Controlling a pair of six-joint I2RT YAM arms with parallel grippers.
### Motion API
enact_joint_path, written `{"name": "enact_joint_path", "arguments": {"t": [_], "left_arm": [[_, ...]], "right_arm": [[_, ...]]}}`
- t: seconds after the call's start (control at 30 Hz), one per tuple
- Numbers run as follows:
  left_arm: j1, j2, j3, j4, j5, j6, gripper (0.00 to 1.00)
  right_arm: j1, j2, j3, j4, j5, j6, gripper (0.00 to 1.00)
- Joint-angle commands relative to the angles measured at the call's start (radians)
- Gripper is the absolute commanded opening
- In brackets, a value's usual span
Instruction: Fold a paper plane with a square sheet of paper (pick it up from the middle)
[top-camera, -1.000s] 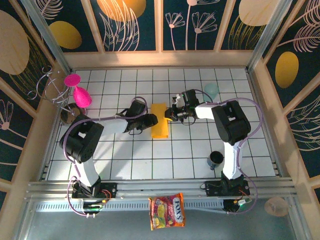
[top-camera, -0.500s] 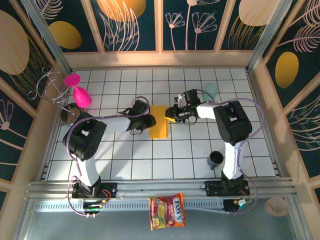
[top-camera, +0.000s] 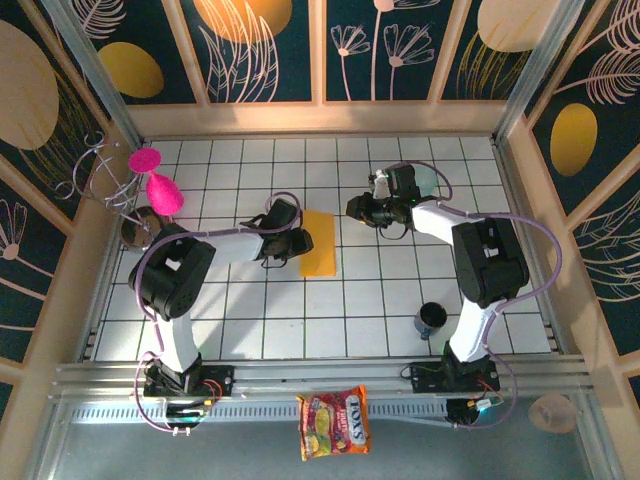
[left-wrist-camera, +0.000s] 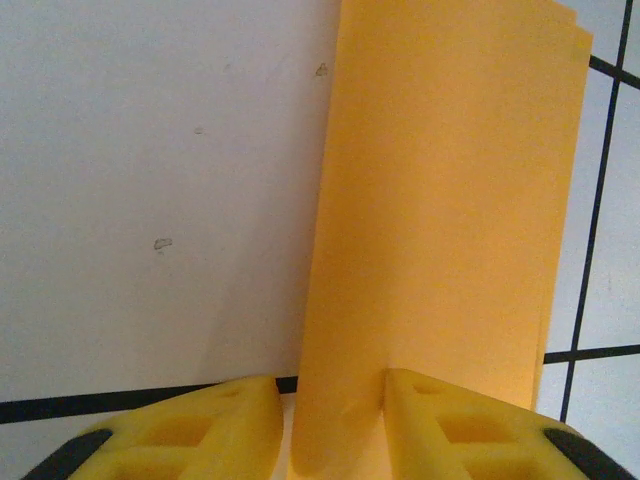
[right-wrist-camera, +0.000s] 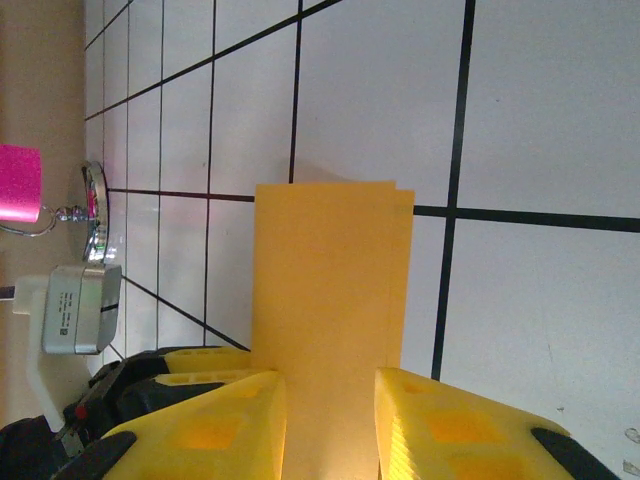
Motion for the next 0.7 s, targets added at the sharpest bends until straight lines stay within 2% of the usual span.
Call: {"name": "enact_joint_path", "arguments": {"t": [0.0, 0.17, 0.43, 0.67], "left_arm": [[-0.012, 0.179, -0.045, -0.081, -0.053, 0.055, 0.38], [-0.015, 0.195, -0.044, -0.13, -0.086, 0.092, 0.38], [-0.017, 0.232, 0.037, -0.142, -0.075, 0.083, 0.39], [-0.02, 0.245, 0.044, -0.143, -0.073, 0.083, 0.39]], "right_arm": [[0.007, 0.028, 0.011, -0.005, 0.011, -0.015, 0.3], [0.007, 0.039, 0.018, -0.006, 0.007, -0.015, 0.3], [0.01, 0.04, 0.021, -0.008, 0.005, -0.019, 0.29], [0.017, 0.041, 0.021, -0.012, 0.001, -0.022, 0.28]]}}
